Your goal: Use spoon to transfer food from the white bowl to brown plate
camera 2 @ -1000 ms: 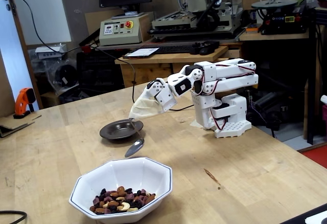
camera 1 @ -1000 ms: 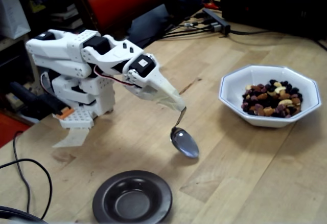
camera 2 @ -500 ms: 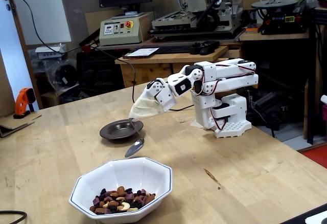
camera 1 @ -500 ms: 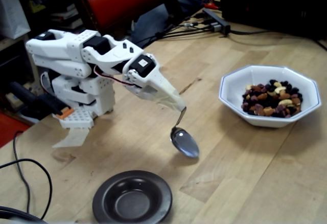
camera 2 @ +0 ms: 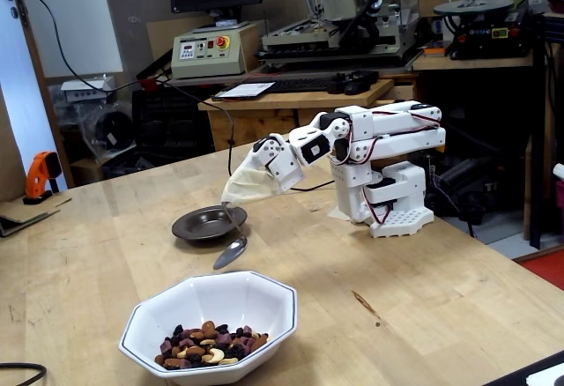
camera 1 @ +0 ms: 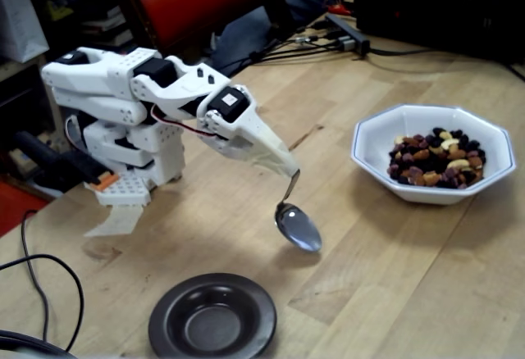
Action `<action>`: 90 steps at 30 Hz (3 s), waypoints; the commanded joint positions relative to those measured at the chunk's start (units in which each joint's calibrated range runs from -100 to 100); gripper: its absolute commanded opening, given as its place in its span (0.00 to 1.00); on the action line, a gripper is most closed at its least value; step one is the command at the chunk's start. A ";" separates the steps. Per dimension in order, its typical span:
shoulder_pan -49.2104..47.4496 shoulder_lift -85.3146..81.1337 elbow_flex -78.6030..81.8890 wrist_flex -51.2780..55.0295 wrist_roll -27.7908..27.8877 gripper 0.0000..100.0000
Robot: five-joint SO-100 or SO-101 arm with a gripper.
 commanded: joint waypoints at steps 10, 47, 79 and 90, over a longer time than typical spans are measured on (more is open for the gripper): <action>0.12 0.25 -13.28 -1.25 0.05 0.04; 0.12 38.16 -58.59 -1.33 -0.10 0.04; 0.19 56.30 -42.57 -34.85 0.15 0.04; 0.12 56.99 -34.25 -47.10 5.47 0.04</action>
